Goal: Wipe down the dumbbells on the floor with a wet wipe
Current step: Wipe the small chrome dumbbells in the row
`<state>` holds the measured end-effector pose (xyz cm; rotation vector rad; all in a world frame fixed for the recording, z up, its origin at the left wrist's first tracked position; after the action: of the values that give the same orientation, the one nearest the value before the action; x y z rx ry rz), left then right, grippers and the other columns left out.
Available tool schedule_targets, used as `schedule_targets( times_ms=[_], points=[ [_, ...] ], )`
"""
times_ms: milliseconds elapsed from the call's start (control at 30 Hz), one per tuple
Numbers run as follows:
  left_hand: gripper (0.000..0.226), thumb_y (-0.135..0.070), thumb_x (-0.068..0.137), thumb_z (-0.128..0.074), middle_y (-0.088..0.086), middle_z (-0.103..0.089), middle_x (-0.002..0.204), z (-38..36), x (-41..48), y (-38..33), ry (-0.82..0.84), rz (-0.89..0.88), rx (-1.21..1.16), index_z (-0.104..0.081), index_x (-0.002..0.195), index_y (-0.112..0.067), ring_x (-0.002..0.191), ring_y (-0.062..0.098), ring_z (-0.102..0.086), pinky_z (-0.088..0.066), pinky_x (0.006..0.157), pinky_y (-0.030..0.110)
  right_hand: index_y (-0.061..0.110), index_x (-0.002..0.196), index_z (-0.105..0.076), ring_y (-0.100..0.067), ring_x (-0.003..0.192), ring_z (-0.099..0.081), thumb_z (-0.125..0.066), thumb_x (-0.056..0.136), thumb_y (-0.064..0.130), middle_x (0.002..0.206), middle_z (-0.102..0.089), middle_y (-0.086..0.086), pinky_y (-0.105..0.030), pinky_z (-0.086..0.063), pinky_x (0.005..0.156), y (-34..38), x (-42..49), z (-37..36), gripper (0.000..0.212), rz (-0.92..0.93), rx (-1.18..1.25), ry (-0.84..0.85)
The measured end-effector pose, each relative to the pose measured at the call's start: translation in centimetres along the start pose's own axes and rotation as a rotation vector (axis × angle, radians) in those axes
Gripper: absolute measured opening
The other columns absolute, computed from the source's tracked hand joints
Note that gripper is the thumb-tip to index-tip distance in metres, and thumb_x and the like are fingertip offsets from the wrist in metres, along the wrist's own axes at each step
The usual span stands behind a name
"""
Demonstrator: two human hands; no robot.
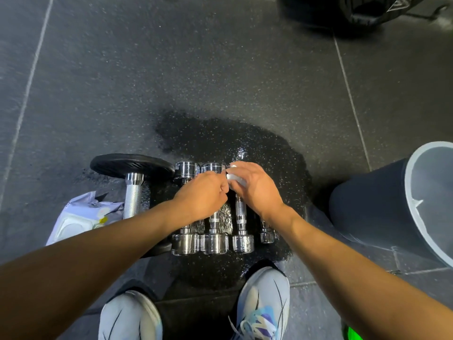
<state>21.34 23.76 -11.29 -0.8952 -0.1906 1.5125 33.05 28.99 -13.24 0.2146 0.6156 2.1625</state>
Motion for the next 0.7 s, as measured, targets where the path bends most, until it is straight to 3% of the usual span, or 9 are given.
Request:
schedule_targets(
  times_ms=[100, 200, 267, 433, 500, 567, 633, 700],
  points=[
    [0.012, -0.019, 0.094, -0.058, -0.008, -0.060, 0.100, -0.2, 0.0, -0.2, 0.012, -0.010, 0.011, -0.068, 0.095, -0.025, 0.088, 0.013, -0.063, -0.057, 0.083, 0.040, 0.025, 0.099, -0.072, -0.013, 0.095, -0.064, -0.062, 0.098, 0.024, 0.099, -0.071, 0.009, -0.029, -0.045, 0.092, 0.1, 1.1, -0.1, 0.010, -0.013, -0.049, 0.006],
    [0.012, -0.019, 0.095, -0.057, -0.007, -0.060, 0.103, -0.6, -0.1, -0.1, 0.027, -0.024, 0.011, -0.067, 0.098, -0.024, 0.090, 0.014, -0.063, -0.057, 0.085, 0.040, 0.021, 0.080, -0.061, -0.020, 0.081, -0.060, -0.058, 0.098, 0.019, 0.082, -0.065, 0.004, -0.035, -0.045, 0.079, -0.5, 1.9, 0.1, 0.018, -0.096, -0.025, -0.004],
    [0.011, -0.019, 0.095, -0.057, -0.007, -0.060, 0.102, -0.7, -0.2, -0.1, 0.031, -0.036, 0.014, -0.067, 0.096, -0.023, 0.090, 0.014, -0.062, -0.056, 0.085, 0.040, 0.025, 0.077, -0.051, -0.018, 0.075, -0.055, -0.058, 0.099, 0.019, 0.077, -0.058, 0.005, -0.031, -0.043, 0.070, -1.0, 2.3, 0.6, 0.025, -0.148, -0.002, -0.051],
    [0.012, -0.017, 0.097, -0.055, -0.005, -0.062, 0.101, -0.5, -0.2, -0.2, 0.027, -0.045, 0.011, -0.066, 0.094, -0.021, 0.088, 0.014, -0.064, -0.058, 0.083, 0.039, 0.009, 0.079, -0.056, -0.010, 0.070, -0.044, -0.055, 0.104, 0.014, 0.075, -0.053, 0.000, -0.036, -0.043, 0.066, -0.8, 0.5, 2.1, 0.026, -0.193, 0.119, -0.172],
    [0.014, -0.017, 0.098, -0.054, -0.004, -0.062, 0.102, -0.3, -0.2, -0.1, 0.017, -0.043, 0.010, -0.067, 0.096, -0.020, 0.087, 0.013, -0.064, -0.058, 0.083, 0.037, 0.009, 0.101, -0.064, -0.003, 0.088, -0.046, -0.056, 0.103, 0.013, 0.097, -0.057, 0.005, -0.027, -0.048, 0.083, -0.5, -1.3, 2.3, 0.009, -0.221, 0.147, -0.170],
    [0.013, -0.018, 0.098, -0.055, -0.005, -0.062, 0.102, -0.2, -0.1, 0.1, 0.009, -0.040, 0.009, -0.068, 0.097, -0.020, 0.088, 0.012, -0.064, -0.058, 0.084, 0.036, 0.013, 0.121, -0.058, -0.005, 0.102, -0.052, -0.060, 0.102, 0.013, 0.117, -0.056, 0.005, -0.019, -0.046, 0.090, 0.0, -3.2, 2.3, 0.019, -0.239, 0.104, -0.219],
    [0.011, -0.018, 0.098, -0.056, -0.006, -0.061, 0.102, -0.2, -0.1, 0.3, 0.006, -0.035, 0.007, -0.067, 0.097, -0.021, 0.088, 0.010, -0.063, -0.058, 0.085, 0.035, 0.016, 0.117, -0.057, -0.006, 0.093, -0.055, -0.062, 0.102, 0.012, 0.117, -0.054, 0.006, -0.015, -0.050, 0.081, 0.3, -4.8, 1.7, 0.017, -0.233, 0.098, -0.236],
    [0.011, -0.018, 0.098, -0.057, -0.007, -0.061, 0.102, -0.3, -0.1, 0.2, 0.010, -0.036, 0.008, -0.067, 0.097, -0.022, 0.089, 0.010, -0.063, -0.058, 0.086, 0.036, 0.018, 0.106, -0.059, -0.004, 0.083, -0.056, -0.063, 0.101, 0.009, 0.103, -0.055, 0.008, -0.014, -0.049, 0.069, 0.1, -6.2, 0.9, 0.011, -0.267, 0.124, -0.199]
  ],
)
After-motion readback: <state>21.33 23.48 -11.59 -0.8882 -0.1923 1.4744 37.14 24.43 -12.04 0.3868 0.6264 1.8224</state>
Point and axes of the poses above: each hand's wrist, its own x-axis towards the middle knuckle, its own z-axis out of the back of the hand, y = z × x, the point moved 8 cm from there along x, towards the middle knuckle
